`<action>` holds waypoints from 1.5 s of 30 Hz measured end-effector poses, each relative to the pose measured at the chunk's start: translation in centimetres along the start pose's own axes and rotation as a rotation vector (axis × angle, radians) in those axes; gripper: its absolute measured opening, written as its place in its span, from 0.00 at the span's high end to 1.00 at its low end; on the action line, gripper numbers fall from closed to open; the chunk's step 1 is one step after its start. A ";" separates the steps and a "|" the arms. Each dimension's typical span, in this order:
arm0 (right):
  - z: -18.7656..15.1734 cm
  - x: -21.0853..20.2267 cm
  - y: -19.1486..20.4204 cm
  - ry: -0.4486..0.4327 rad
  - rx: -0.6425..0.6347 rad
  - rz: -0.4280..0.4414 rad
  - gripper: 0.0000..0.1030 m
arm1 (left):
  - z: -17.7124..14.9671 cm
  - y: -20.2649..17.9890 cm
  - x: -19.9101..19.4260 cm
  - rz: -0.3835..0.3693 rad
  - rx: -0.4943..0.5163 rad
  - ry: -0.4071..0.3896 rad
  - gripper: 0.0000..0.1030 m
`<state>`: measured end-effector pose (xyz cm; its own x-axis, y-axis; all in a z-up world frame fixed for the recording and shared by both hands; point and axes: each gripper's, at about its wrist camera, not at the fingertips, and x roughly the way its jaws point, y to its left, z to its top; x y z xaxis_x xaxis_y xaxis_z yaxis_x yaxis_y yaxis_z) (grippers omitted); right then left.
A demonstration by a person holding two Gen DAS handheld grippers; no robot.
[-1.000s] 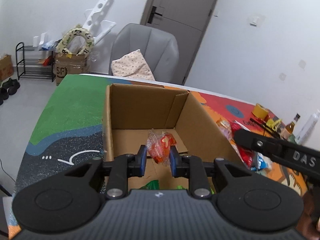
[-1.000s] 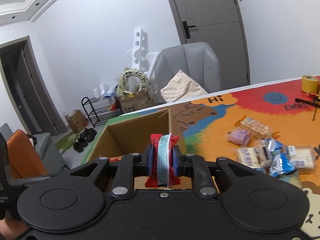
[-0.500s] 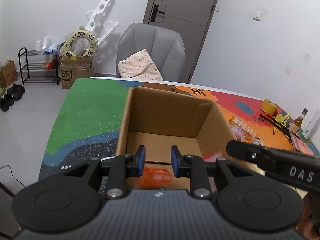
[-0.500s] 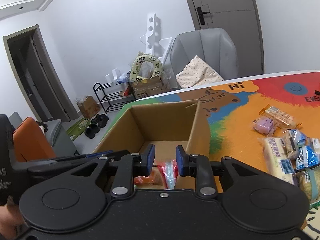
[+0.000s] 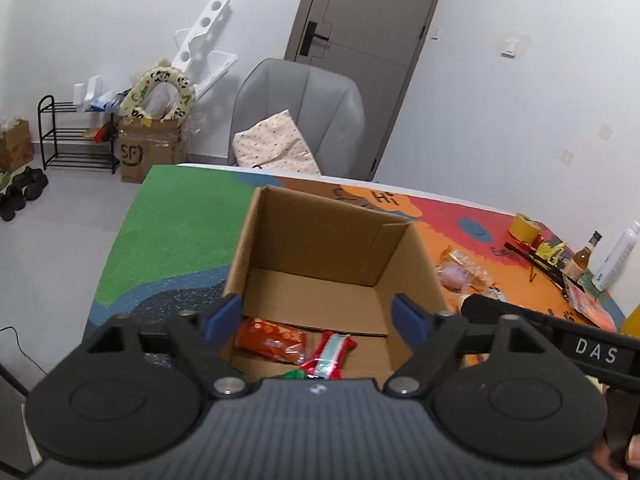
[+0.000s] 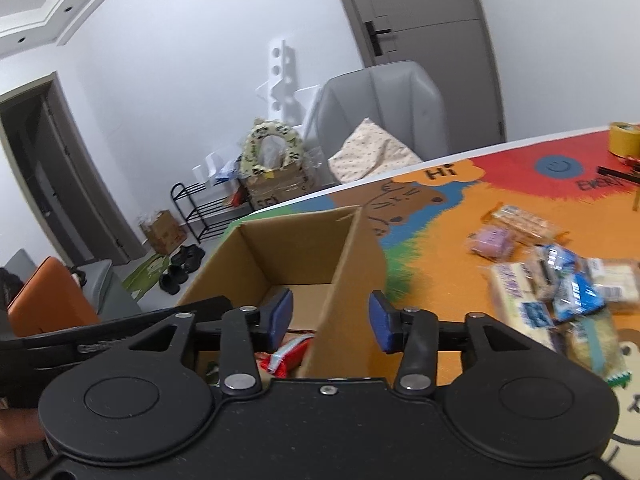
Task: Organize snacks
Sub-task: 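Lower both held snacks into the cardboard box and open both grippers, then move both open grippers back over the remaining snack pile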
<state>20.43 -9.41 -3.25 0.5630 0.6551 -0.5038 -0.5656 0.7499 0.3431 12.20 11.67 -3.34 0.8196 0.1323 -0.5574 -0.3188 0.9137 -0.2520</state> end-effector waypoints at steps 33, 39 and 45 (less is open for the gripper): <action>-2.6 -8.6 -9.7 -0.077 0.121 -0.166 0.01 | -3.2 -10.5 -1.0 -0.107 0.129 0.020 0.05; -3.0 -10.0 -11.9 -0.089 0.156 -0.201 0.00 | -3.6 -12.3 -0.9 -0.125 0.149 0.022 0.05; -3.5 -10.7 -13.7 -0.094 0.184 -0.229 0.00 | -4.0 -13.7 -0.4 -0.141 0.167 0.032 0.05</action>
<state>20.06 -26.95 -5.32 0.7210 0.4666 -0.5123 -0.3038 0.8773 0.3715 14.38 -2.45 -2.85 0.8345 -0.0114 -0.5509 -0.1165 0.9735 -0.1966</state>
